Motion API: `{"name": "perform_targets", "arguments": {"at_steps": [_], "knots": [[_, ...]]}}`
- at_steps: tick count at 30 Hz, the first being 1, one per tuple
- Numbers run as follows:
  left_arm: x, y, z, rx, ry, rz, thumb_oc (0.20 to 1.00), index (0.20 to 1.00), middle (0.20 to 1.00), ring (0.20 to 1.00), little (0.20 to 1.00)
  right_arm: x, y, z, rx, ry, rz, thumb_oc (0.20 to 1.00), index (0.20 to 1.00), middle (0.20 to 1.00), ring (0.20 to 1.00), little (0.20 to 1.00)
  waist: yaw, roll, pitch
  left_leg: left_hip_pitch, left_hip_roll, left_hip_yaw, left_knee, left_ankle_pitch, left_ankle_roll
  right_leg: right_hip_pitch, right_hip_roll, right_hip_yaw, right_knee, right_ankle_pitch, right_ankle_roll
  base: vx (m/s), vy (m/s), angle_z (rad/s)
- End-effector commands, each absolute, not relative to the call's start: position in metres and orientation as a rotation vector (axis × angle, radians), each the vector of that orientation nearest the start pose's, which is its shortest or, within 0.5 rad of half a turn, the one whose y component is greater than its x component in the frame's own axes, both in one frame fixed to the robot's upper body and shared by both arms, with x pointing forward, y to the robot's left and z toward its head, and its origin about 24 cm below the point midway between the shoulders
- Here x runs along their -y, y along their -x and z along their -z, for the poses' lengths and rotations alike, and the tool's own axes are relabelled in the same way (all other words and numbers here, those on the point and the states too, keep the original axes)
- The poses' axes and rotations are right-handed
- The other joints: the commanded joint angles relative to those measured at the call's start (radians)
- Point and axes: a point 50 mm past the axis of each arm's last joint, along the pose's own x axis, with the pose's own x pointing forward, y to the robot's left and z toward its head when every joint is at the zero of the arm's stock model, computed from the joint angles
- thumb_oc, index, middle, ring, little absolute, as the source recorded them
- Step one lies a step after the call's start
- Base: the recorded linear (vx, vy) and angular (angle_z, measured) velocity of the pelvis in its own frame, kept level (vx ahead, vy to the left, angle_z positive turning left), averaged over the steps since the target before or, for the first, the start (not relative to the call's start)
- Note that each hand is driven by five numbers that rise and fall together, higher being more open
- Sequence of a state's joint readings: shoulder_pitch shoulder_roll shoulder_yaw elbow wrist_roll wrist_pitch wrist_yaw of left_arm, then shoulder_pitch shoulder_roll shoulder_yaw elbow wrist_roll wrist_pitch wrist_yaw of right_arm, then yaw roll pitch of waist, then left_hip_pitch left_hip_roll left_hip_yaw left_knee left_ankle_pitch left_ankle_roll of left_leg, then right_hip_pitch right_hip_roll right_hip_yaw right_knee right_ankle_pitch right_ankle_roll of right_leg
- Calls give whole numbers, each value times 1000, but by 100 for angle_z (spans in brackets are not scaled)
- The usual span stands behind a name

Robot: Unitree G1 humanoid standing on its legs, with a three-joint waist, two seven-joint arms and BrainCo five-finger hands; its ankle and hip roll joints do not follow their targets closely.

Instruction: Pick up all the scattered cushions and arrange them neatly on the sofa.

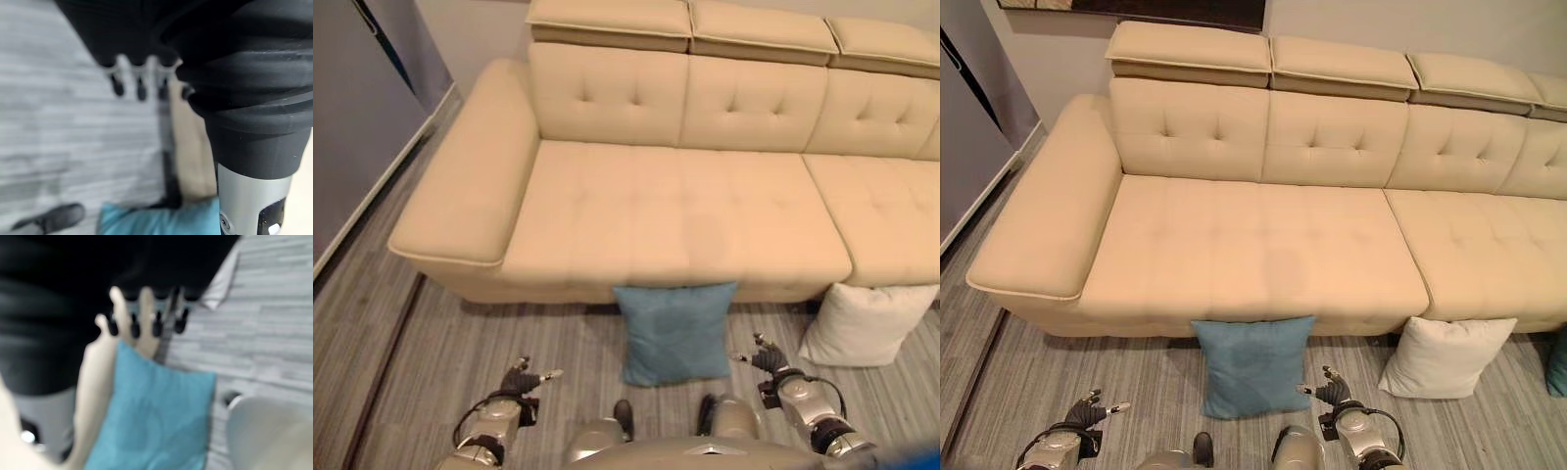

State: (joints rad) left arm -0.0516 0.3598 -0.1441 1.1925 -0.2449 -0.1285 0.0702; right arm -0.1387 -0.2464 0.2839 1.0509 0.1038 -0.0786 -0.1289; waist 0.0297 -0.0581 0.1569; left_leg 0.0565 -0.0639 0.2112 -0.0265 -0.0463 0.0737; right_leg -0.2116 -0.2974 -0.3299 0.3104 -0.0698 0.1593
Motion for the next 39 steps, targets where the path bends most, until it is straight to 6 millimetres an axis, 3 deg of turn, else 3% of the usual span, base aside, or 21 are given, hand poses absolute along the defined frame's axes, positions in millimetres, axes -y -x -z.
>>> {"name": "perform_targets", "arguments": {"at_steps": [1, 12, 15, 20, 21, 22, 24, 25, 28, 29, 30, 32, 33, 36, 37, 39], "knots": [[-271, -124, 138, -989, -215, -260, 1000, 1000, 1000, 1000, 1000, 243, -190, 114, -798, 425, 95, 1000, 1000, 1000, 1000, 1000, 33, -22, -29, -109, 96, -90, 159, -65, -84, 178, 130, 38, -195, 5, -21, 94, -110, -8], [-254, -122, 143, -1007, -215, -189, 1000, 1000, 1000, 1000, 1000, 253, -174, 119, -845, 430, 125, 1000, 1000, 1000, 1000, 1000, 7, -7, -60, -37, 91, -94, 53, -37, -101, 267, 153, 28, -300, 17, -16, 38, -9, 5], [-257, -138, 137, -949, -164, -264, 1000, 1000, 1000, 1000, 1000, 252, -191, 109, -774, 416, 166, 1000, 1000, 1000, 1000, 1000, 5, -8, -5, -103, 92, -91, 74, -30, -100, 205, 136, 38, -284, 28, -7, -193, 34, -1], [-259, -207, 100, -684, -130, -339, 1000, 1000, 1000, 1000, 1000, 256, -249, 65, -547, 447, 244, 1000, 1000, 1000, 1000, 1000, -2, -4, 113, -415, 106, -93, 289, -38, -106, -93, 98, 55, -98, 26, -36, -327, -5, 0], [-259, -220, 90, -630, -127, -347, 1000, 1000, 1000, 1000, 1000, 255, -260, 55, -497, 455, 253, 1000, 1000, 1000, 1000, 1000, -1, -3, 126, -455, 111, -99, 320, -63, -113, -134, 100, 61, -67, 2, -34, -92, -16, -5], [-259, -220, 90, -629, -127, -347, 1000, 1000, 1000, 1000, 1000, 255, -260, 54, -497, 455, 254, 1000, 1000, 1000, 1000, 1000, -1, -2, 124, -459, 112, -99, 324, -65, -113, -137, 100, 61, -65, 0, -34, -63, -29, 0], [-258, -240, 74, -538, -106, -358, 1000, 1000, 1000, 1000, 1000, 256, -273, 40, -432, 449, 287, 1000, 1000, 1000, 1000, 1000, -5, -2, 130, -557, 123, -98, 383, -66, -116, -228, 89, 64, -19, -4, -41, -154, 1, -1], [-258, -263, 53, -433, -85, -389, 1000, 1000, 1000, 1000, 1000, 254, -292, 19, -342, 435, 331, 1000, 1000, 1000, 1000, 1000, -12, 0, 146, -665, 143, -97, 438, -69, -115, -349, 76, 62, 50, -14, -44, -188, 3, -9], [-252, -296, 19, -291, -46, -390, 1000, 1000, 1000, 1000, 1000, 250, -319, -15, -204, 441, 359, 1000, 1000, 1000, 1000, 1000, -25, -1, 154, -850, 160, -105, 550, -81, -112, -527, 64, 74, 150, -30, -51, -149, -31, -6], [-252, -296, 19, -291, -46, -390, 1000, 1000, 1000, 1000, 1000, 250, -319, -15, -204, 441, 359, 1000, 1000, 1000, 1000, 1000, -26, -1, 152, -852, 160, -105, 551, -82, -112, -528, 64, 74, 150, -31, -51, -88, -16, 3], [-248, -314, -4, -206, -54, -387, 1000, 1000, 1000, 1000, 1000, 248, -332, -37, -120, 453, 381, 1000, 1000, 1000, 1000, 1000, -33, 1, 153, -940, 165, -116, 602, -91, -109, -614, 63, 89, 191, -41, -59, -57, -12, -2], [-244, -331, -25, -139, -54, -386, 1000, 1000, 1000, 1000, 1000, 248, -344, -58, -47, 448, 415, 1000, 1000, 1000, 1000, 1000, -43, 3, 147, -1044, 173, -126, 661, -105, -106, -718, 56, 94, 256, -56, -63, -44, -20, -16], [-239, -343, -41, -89, -35, -370, 1000, 1000, 1000, 1000, 1000, 247, -353, -77, 16, 433, 433, 1000, 1000, 1000, 1000, 1000, -54, 6, 137, -1155, 182, -134, 737, -122, -103, -824, 55, 104, 328, -70, -67, 7, -25, -13], [-233, -356, -62, -31, -11, -354, 1000, 1000, 1000, 1000, 1000, 244, -362, -96, 77, 397, 444, 1000, 1000, 1000, 1000, 1000, -63, 8, 134, -1262, 179, -140, 806, -144, -94, -932, 63, 112, 386, -85, -74, 66, -25, -10], [-231, -366, -81, 28, 3, -354, 1000, 1000, 1000, 1000, 1000, 244, -368, -111, 123, 365, 457, 1000, 1000, 1000, 1000, 1000, -69, 8, 131, -1339, 179, -144, 848, -160, -89, -1007, 60, 113, 423, -94, -73, 94, -21, -10], [-230, -372, -96, 68, -1, -341, 1000, 1000, 1000, 1000, 1000, 243, -372, -121, 153, 348, 456, 1000, 1000, 1000, 1000, 1000, -73, 9, 129, -1393, 175, -152, 877, -170, -84, -1067, 63, 120, 454, -102, -77, 68, -26, -5]]}}
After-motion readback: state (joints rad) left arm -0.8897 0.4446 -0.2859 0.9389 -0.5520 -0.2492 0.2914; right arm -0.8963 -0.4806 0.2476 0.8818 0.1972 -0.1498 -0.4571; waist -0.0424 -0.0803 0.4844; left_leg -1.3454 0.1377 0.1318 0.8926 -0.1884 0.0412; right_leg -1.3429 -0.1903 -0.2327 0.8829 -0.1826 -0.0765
